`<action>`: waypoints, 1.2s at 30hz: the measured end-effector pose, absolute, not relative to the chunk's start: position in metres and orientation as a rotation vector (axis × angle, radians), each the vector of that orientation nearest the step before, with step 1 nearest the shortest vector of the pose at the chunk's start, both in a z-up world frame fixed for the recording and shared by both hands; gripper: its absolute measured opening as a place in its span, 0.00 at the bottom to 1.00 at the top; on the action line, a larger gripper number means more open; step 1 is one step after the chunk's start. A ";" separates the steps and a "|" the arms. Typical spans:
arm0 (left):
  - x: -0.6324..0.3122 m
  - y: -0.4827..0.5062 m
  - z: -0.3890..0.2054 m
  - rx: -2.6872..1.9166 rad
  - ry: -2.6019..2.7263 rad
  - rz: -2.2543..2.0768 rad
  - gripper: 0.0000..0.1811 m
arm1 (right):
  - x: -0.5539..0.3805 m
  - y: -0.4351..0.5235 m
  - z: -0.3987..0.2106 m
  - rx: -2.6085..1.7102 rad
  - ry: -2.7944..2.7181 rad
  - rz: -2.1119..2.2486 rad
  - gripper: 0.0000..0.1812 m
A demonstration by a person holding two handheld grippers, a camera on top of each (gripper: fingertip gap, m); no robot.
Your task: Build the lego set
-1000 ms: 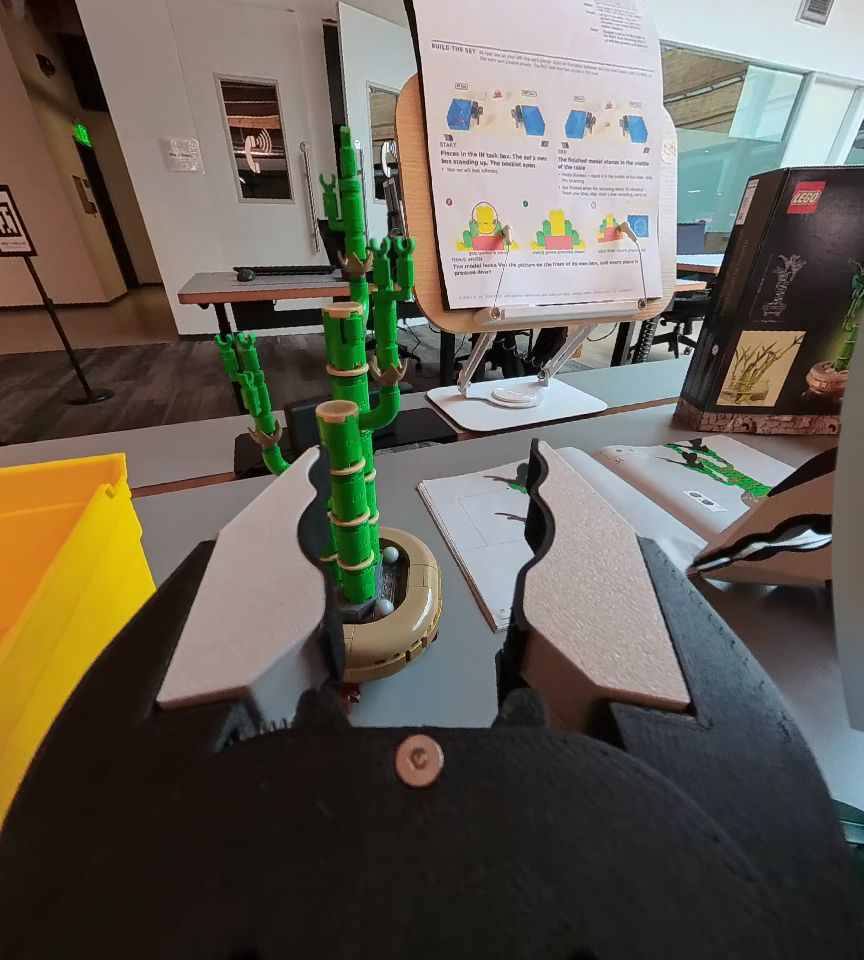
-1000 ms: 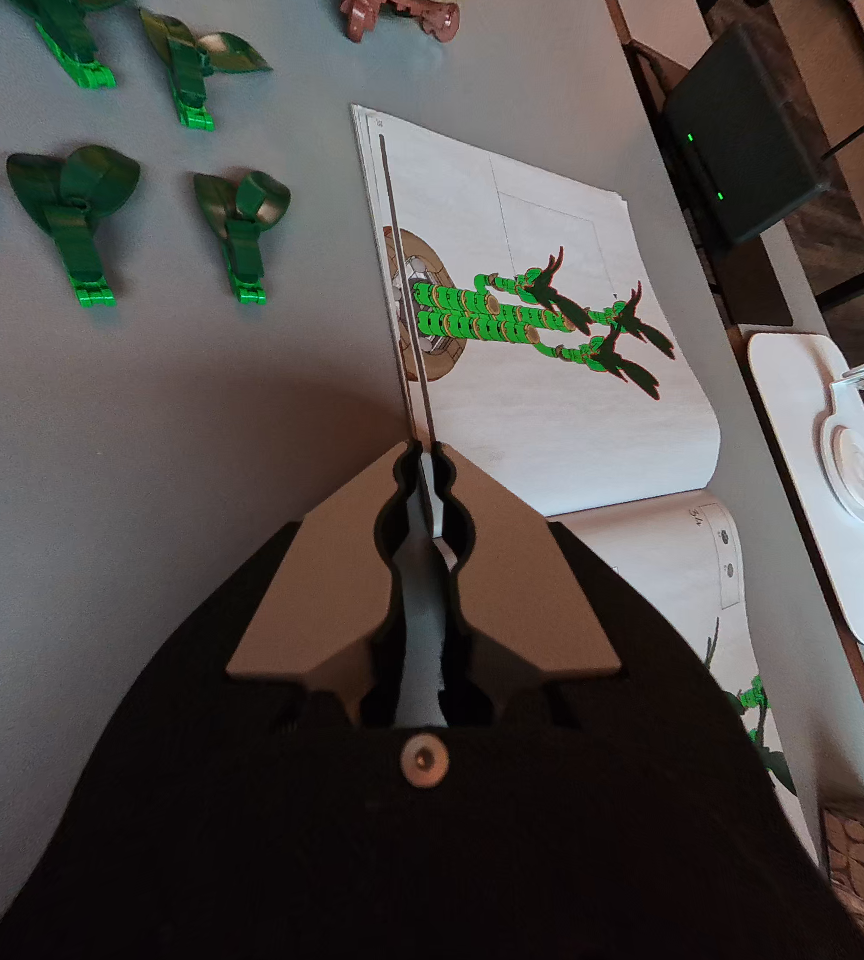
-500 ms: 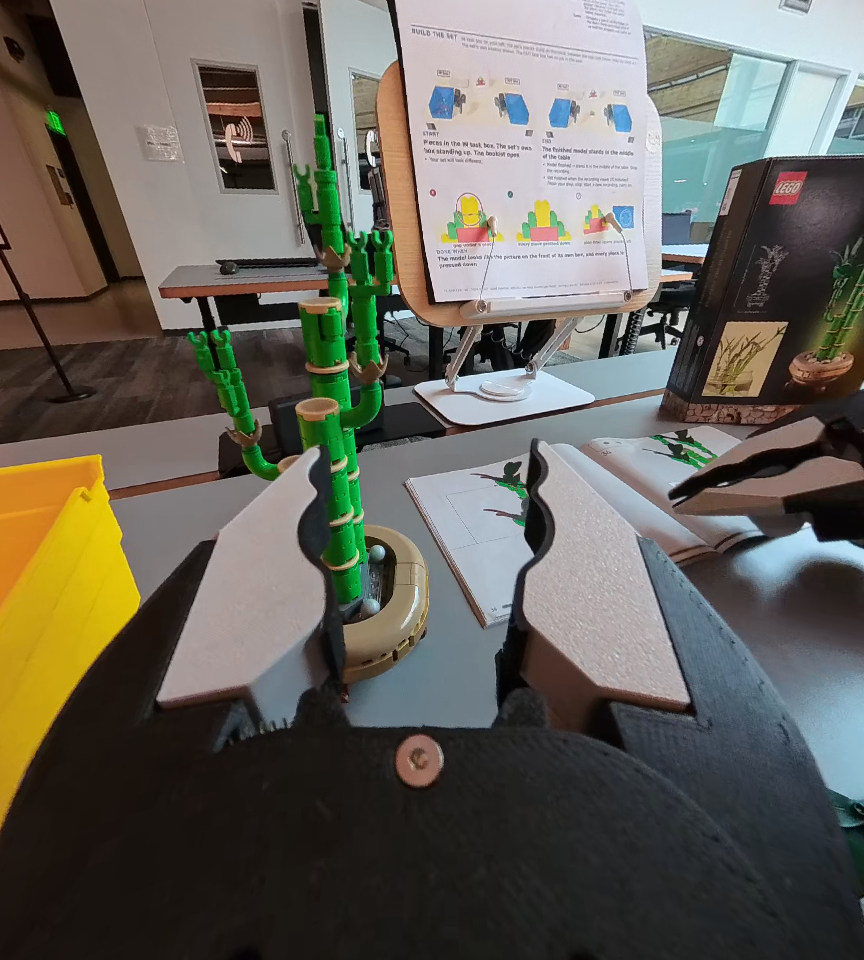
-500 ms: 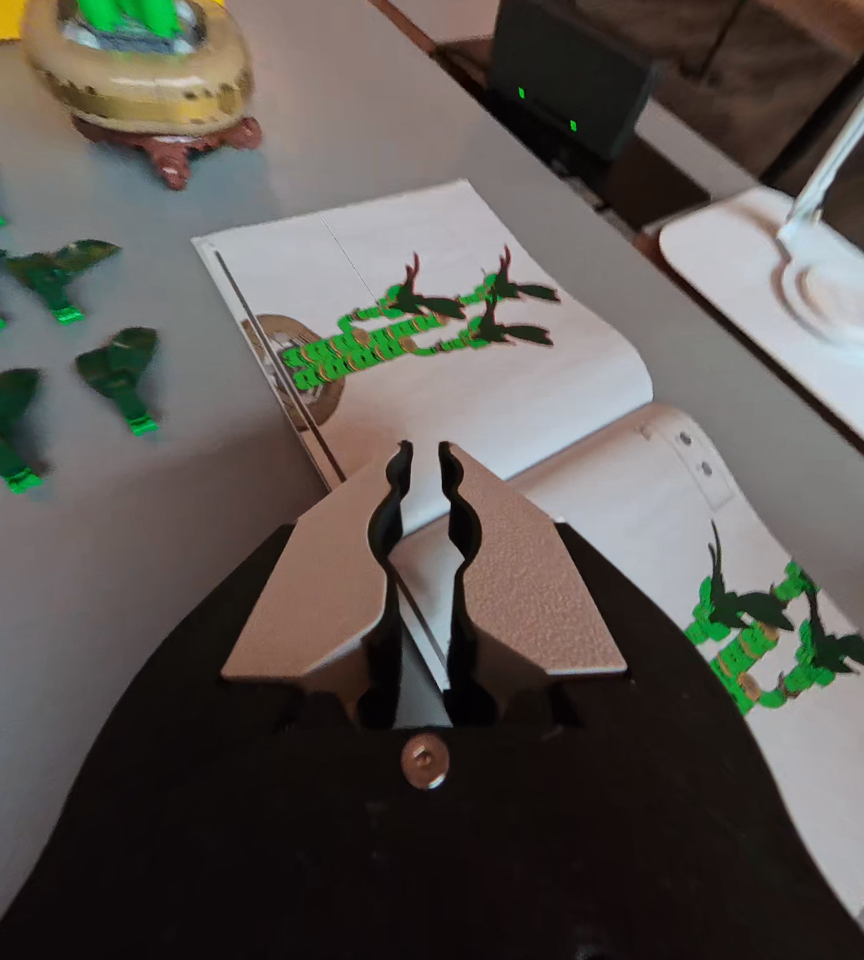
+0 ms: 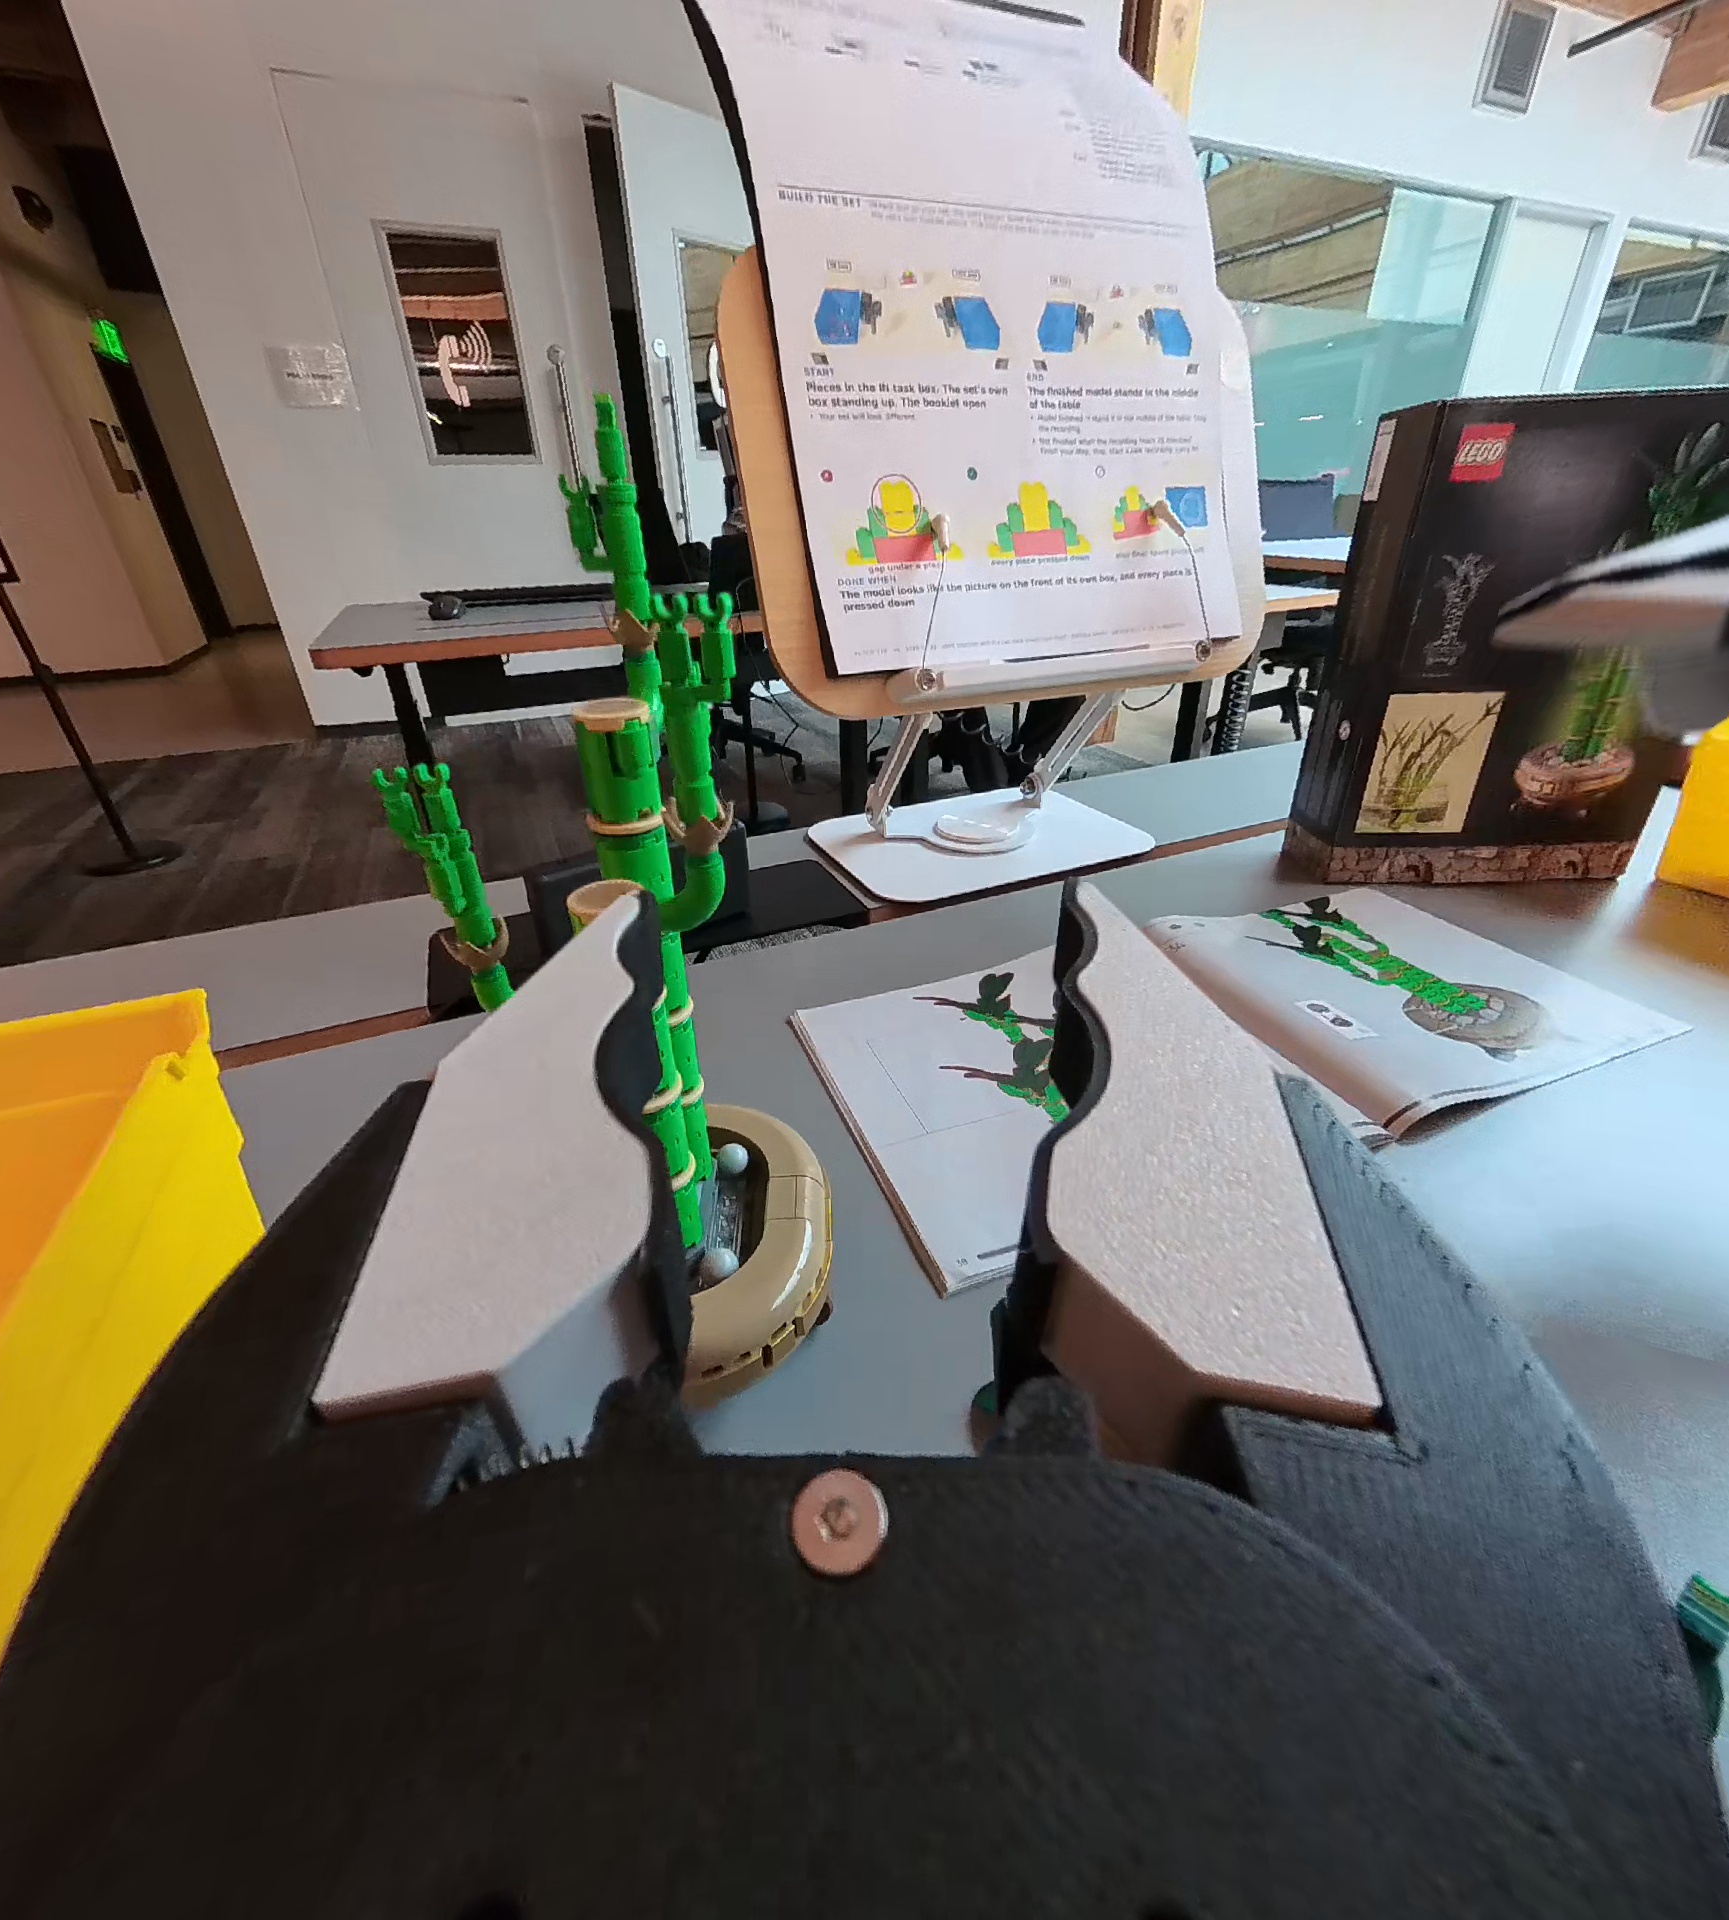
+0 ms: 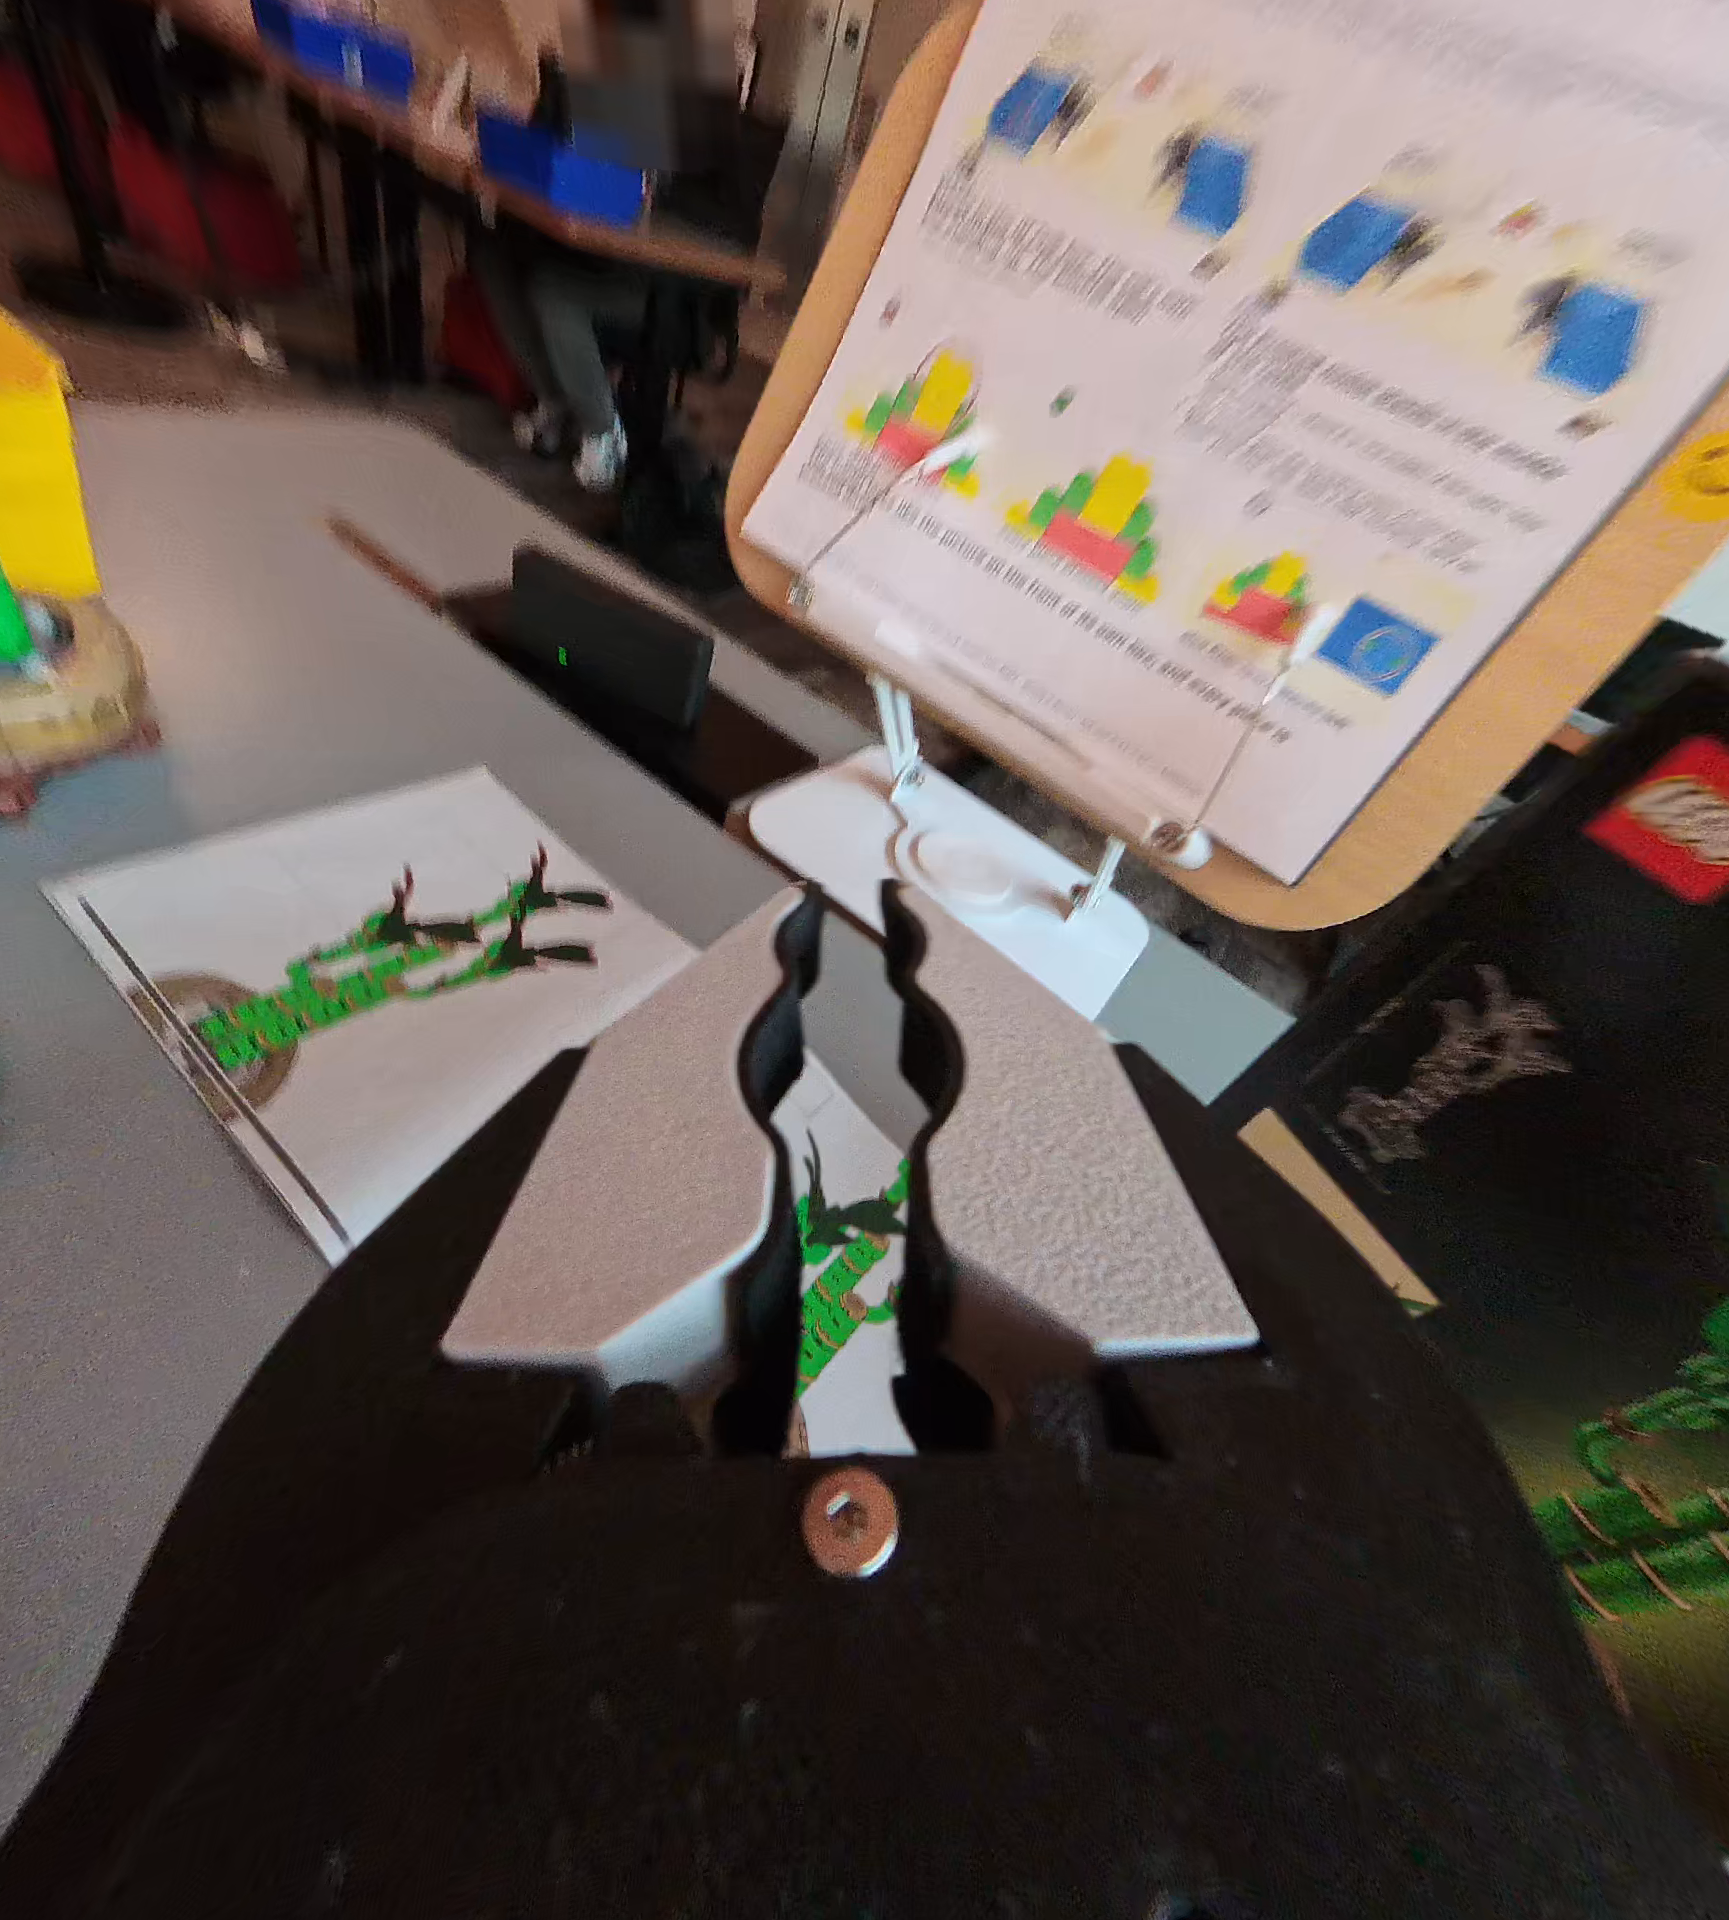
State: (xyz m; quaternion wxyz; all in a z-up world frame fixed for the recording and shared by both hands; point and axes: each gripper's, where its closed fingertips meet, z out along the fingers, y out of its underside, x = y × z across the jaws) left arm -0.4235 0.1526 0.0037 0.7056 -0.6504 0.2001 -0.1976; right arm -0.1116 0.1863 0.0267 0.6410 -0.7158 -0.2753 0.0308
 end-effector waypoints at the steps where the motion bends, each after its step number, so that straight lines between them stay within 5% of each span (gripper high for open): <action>1: -0.422 0.152 0.004 -1.446 0.449 -0.439 0.41 | -0.107 0.182 0.037 -1.615 -0.603 0.118 0.12; 3: -0.420 0.152 0.003 -1.448 0.462 -0.434 0.42 | -0.111 0.172 0.039 -1.622 -0.621 0.241 0.26; 10: -0.412 0.154 -0.006 -1.470 0.509 -0.419 0.42 | -0.271 0.046 -0.056 -1.659 -1.261 1.268 0.21; 15: -0.406 0.154 -0.012 -1.479 0.556 -0.406 0.42 | -0.310 0.003 -0.139 -1.787 -1.767 0.980 0.15; 24: -0.415 0.151 -0.001 -1.443 0.548 -0.371 0.41 | -0.313 0.002 -0.148 -1.728 -1.799 0.866 0.14; 27: -0.432 0.150 0.012 -1.409 0.498 -0.337 0.41 | -0.313 -0.001 -0.157 -1.728 -1.850 0.826 0.03; 36: -0.515 0.133 0.051 -1.286 0.220 -0.398 0.38 | -0.312 0.001 -0.126 -1.602 -1.800 0.849 0.03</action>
